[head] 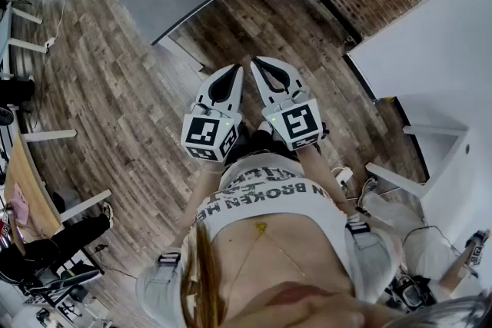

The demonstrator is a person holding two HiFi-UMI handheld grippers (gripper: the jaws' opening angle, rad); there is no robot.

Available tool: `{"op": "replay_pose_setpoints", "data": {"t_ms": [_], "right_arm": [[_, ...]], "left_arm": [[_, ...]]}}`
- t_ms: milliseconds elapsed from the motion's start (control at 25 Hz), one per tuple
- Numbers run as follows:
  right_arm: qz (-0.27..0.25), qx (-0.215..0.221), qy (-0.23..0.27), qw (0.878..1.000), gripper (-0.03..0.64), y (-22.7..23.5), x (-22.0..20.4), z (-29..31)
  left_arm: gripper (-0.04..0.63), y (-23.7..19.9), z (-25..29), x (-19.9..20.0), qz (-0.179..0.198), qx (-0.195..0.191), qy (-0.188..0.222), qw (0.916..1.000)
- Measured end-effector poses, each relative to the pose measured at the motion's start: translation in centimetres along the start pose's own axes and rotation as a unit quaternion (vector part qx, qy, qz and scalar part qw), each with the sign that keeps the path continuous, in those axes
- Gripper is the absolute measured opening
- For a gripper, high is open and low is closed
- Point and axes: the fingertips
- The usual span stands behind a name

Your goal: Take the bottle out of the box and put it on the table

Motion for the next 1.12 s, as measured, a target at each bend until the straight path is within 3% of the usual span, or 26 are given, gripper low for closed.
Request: {"op": "replay_pose_setpoints", "data": {"t_ms": [320,680,1120], "right_arm": [[0.007,0.02,0.005,1.0,0.009,-0.1,-0.3,-0.4],[0.025,0.025,0.006,0.999,0.009,1.6,-1.2,2.5],[0.006,-0.018,0.01,1.0,0.009,7.4,-0.3,10.2]], "left_arm": [[0.005,0.4,0.2,0.3,-0.006,0.005,0.017,0.9998],[0.005,-2.6,2.0,-0.7,-0.017,0.012,-0.005,0.9998],[0.005,-8.5,10.1,1.6,-0.004,-0.042,-0.007,0.9991]]}}
Point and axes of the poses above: the fingertips, and each gripper's own axes: z forward along the fingers, y to its right, x out of its top, and after that the axes turned 1 degree about y, right-handed
